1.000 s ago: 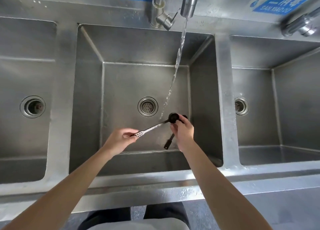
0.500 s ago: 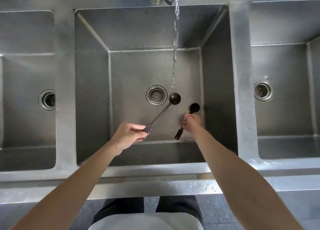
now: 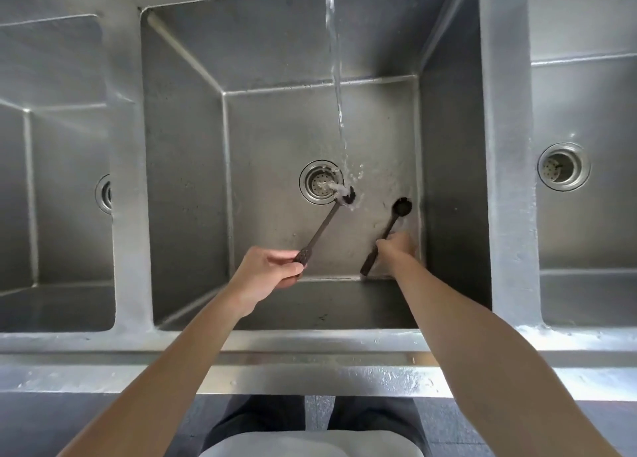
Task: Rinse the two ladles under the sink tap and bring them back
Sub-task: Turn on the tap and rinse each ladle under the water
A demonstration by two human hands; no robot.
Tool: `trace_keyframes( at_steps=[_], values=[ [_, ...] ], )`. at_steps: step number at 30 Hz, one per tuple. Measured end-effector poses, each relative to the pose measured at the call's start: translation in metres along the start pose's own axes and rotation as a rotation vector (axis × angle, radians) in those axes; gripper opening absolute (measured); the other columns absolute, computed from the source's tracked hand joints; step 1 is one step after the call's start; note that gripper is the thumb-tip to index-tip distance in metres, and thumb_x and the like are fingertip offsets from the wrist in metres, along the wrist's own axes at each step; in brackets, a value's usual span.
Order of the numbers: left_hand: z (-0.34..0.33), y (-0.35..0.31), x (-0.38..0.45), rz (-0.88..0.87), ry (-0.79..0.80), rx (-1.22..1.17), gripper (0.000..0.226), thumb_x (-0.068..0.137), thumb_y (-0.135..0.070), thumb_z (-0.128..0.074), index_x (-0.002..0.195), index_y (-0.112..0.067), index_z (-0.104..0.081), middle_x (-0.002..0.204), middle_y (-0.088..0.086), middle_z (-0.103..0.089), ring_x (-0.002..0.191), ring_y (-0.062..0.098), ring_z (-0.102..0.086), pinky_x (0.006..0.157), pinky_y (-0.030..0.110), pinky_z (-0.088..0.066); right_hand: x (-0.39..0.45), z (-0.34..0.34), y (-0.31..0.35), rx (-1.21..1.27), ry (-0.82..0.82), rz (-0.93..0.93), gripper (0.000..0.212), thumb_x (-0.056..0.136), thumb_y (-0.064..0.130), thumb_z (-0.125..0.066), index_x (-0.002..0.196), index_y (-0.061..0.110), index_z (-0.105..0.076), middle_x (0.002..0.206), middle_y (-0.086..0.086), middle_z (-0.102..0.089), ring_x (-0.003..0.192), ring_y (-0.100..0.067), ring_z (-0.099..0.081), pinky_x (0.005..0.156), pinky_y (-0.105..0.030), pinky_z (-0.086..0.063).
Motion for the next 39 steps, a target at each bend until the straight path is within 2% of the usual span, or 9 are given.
trace_keyframes(
  at_steps=[4,6,9,11,16,21,26,33,39],
  values=[
    [-0.006,0.000,0.001,0.003,0.007,-0.029,0.034,0.083,0.004,-0.075,0.116,-0.001,-0.073,0.098,0.013,-0.079,0.085,0.017,-0.075,0.084,0.024,-0.060,-0.007,0.009,0.008,0.215,0.048,-0.022,0.017,0.097,0.006,-0.062,0.109,-0.001,-0.072,0.116,-0.024,-0.073,0.114,-0.039,-0.068,0.103,-0.050,-0.056],
    [-0.010,0.000,0.001,0.008,0.011,-0.042,0.035,0.082,0.003,-0.076,0.117,-0.001,-0.073,0.100,0.015,-0.079,0.086,0.018,-0.075,0.084,0.025,-0.060,-0.017,0.016,0.016,0.327,0.085,-0.026,0.014,0.100,0.009,-0.059,0.107,0.004,-0.071,0.110,-0.019,-0.071,0.104,-0.034,-0.068,0.092,-0.044,-0.059],
    [-0.015,0.000,-0.002,0.017,0.018,-0.063,0.035,0.082,0.002,-0.076,0.117,-0.002,-0.073,0.100,0.013,-0.079,0.086,0.017,-0.075,0.084,0.026,-0.061,-0.037,0.028,0.024,0.377,0.129,0.029,0.021,0.101,0.017,-0.061,0.112,0.004,-0.073,0.094,-0.014,-0.062,0.088,-0.027,-0.058,0.078,-0.039,-0.048],
    [-0.016,-0.002,-0.005,0.022,0.027,-0.083,0.034,0.082,0.001,-0.076,0.116,-0.002,-0.073,0.099,0.013,-0.079,0.088,0.020,-0.076,0.083,0.026,-0.061,-0.052,0.038,0.025,0.397,0.140,0.074,0.017,0.100,0.020,-0.064,0.103,0.008,-0.076,0.083,-0.011,-0.060,0.080,-0.025,-0.057,0.076,-0.040,-0.048],
    [-0.018,-0.009,-0.019,0.018,0.024,-0.132,0.032,0.082,0.001,-0.077,0.113,-0.004,-0.075,0.096,0.011,-0.080,0.093,0.025,-0.077,0.080,0.025,-0.062,-0.088,0.059,0.028,0.330,0.150,0.182,0.019,0.098,0.024,-0.067,0.083,0.021,-0.077,0.071,-0.002,-0.066,0.069,-0.019,-0.064,0.072,-0.037,-0.055],
    [-0.018,-0.014,-0.034,0.010,0.009,-0.148,0.031,0.082,0.002,-0.076,0.113,-0.001,-0.074,0.097,0.011,-0.080,0.090,0.024,-0.078,0.079,0.026,-0.062,-0.113,0.068,0.033,0.241,0.191,0.266,0.018,0.098,0.026,-0.068,0.084,0.022,-0.078,0.070,-0.003,-0.066,0.068,-0.020,-0.062,0.067,-0.035,-0.052],
    [-0.016,-0.019,-0.046,-0.036,-0.014,-0.162,0.025,0.083,0.002,-0.075,0.108,-0.004,-0.077,0.097,0.013,-0.080,0.086,0.020,-0.076,0.072,0.020,-0.060,-0.134,0.072,0.048,0.231,0.240,0.352,0.026,0.096,0.027,-0.069,0.073,0.017,-0.076,0.059,0.000,-0.057,0.052,-0.017,-0.056,0.052,-0.026,-0.045],
    [-0.005,-0.019,-0.060,-0.056,0.009,-0.208,0.023,0.083,0.002,-0.076,0.105,-0.003,-0.078,0.098,0.015,-0.079,0.086,0.019,-0.075,0.073,0.021,-0.061,-0.155,0.066,0.064,0.151,0.240,0.430,0.024,0.098,0.025,-0.067,0.088,0.003,-0.073,0.053,0.007,-0.057,0.050,-0.014,-0.058,0.047,-0.022,-0.045],
    [0.009,-0.017,-0.068,-0.094,0.024,-0.210,0.023,0.084,0.005,-0.074,0.106,-0.001,-0.078,0.102,0.023,-0.077,0.083,0.020,-0.073,0.074,0.022,-0.062,-0.172,0.061,0.072,0.125,0.220,0.461,0.025,0.098,0.025,-0.066,0.083,0.005,-0.071,0.054,0.007,-0.056,0.049,-0.013,-0.055,0.043,-0.019,-0.042]
  ],
)
Point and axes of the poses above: each hand's wrist, its own x-axis towards the middle knuckle, its own z-axis out of the back of the hand, y = z × x, the point moved 2 cm from there along x, towards the middle knuckle
